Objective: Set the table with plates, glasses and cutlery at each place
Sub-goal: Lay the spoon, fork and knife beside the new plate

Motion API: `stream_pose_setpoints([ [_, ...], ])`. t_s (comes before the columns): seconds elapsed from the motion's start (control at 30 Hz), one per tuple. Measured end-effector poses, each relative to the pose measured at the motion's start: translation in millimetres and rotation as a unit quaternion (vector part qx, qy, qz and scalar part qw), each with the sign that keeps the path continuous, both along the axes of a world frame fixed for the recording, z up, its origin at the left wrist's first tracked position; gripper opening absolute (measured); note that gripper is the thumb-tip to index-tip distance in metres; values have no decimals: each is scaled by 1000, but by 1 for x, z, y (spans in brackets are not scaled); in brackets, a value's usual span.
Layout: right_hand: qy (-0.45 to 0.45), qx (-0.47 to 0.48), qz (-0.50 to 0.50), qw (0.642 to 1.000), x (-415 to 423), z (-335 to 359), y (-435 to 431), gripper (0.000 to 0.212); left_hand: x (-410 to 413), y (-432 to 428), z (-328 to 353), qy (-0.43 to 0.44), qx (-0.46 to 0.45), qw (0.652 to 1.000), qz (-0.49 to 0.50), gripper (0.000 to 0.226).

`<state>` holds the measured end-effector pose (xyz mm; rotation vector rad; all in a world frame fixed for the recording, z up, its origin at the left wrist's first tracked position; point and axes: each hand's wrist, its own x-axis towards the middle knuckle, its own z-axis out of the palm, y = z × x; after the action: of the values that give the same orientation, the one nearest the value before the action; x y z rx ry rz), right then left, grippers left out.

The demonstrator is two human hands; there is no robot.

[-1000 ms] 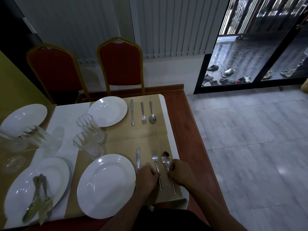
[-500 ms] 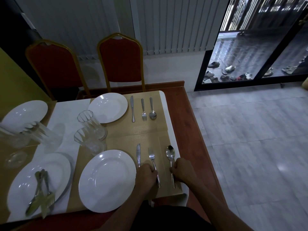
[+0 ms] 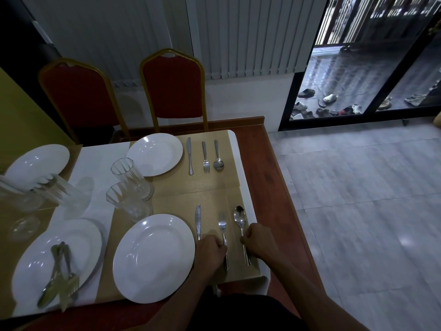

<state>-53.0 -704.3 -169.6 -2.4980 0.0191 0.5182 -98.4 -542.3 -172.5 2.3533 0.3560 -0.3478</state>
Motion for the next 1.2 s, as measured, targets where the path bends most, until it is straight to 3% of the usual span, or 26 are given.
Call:
stream_pose_setpoints([
  [1.2,3,24,-19,1000,1,-9,0,17,-6,0,-3,-16,-15,999,29,22],
])
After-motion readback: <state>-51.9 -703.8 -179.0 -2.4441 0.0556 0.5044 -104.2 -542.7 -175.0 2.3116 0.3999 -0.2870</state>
